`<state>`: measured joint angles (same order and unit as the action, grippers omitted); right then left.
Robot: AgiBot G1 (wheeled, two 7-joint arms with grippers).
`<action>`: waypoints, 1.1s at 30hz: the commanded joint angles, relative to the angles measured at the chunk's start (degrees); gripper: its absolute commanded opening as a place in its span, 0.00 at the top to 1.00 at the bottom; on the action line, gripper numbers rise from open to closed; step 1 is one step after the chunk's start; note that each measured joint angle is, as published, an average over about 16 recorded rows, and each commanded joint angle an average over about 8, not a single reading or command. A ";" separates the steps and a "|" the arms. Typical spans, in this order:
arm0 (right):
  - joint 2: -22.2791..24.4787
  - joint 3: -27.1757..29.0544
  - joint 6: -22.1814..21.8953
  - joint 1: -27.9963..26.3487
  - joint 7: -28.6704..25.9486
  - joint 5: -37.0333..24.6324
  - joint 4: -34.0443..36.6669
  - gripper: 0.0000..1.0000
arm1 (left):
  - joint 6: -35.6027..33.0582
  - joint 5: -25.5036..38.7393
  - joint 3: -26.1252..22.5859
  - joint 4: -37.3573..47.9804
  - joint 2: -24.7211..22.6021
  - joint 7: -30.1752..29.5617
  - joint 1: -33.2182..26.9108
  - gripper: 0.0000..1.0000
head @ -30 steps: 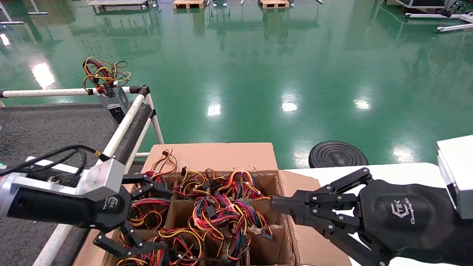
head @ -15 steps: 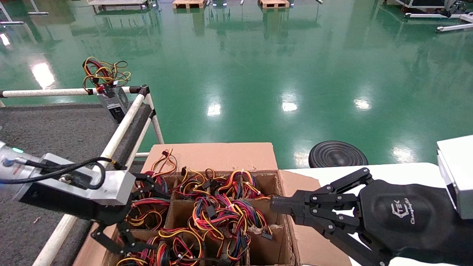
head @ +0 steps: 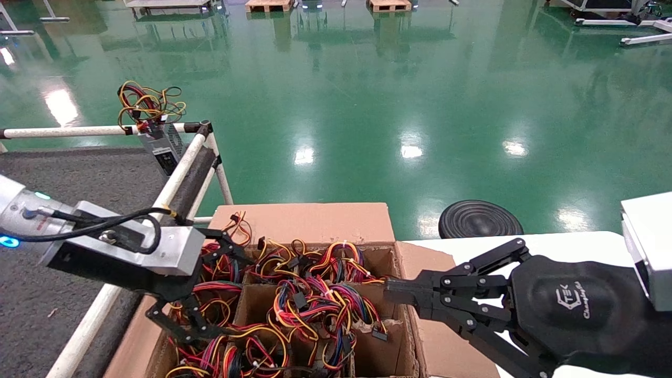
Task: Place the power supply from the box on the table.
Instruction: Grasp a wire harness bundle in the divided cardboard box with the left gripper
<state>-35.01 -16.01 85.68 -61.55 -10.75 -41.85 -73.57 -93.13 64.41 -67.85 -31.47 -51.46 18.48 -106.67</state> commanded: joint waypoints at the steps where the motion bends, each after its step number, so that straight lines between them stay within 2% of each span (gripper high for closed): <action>1: 0.00 0.00 0.00 0.00 0.00 0.00 0.00 1.00 | -0.06 -0.34 -0.15 0.55 -0.37 0.52 -0.16 0.00; 33: 0.00 0.00 0.00 0.00 0.00 0.00 0.00 1.00 | 0.64 -4.60 -1.81 6.11 -4.67 5.67 1.08 0.00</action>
<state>-35.01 -16.01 85.68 -61.55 -10.75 -41.85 -73.57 -92.45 59.85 -69.66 -25.37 -56.10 24.11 -105.61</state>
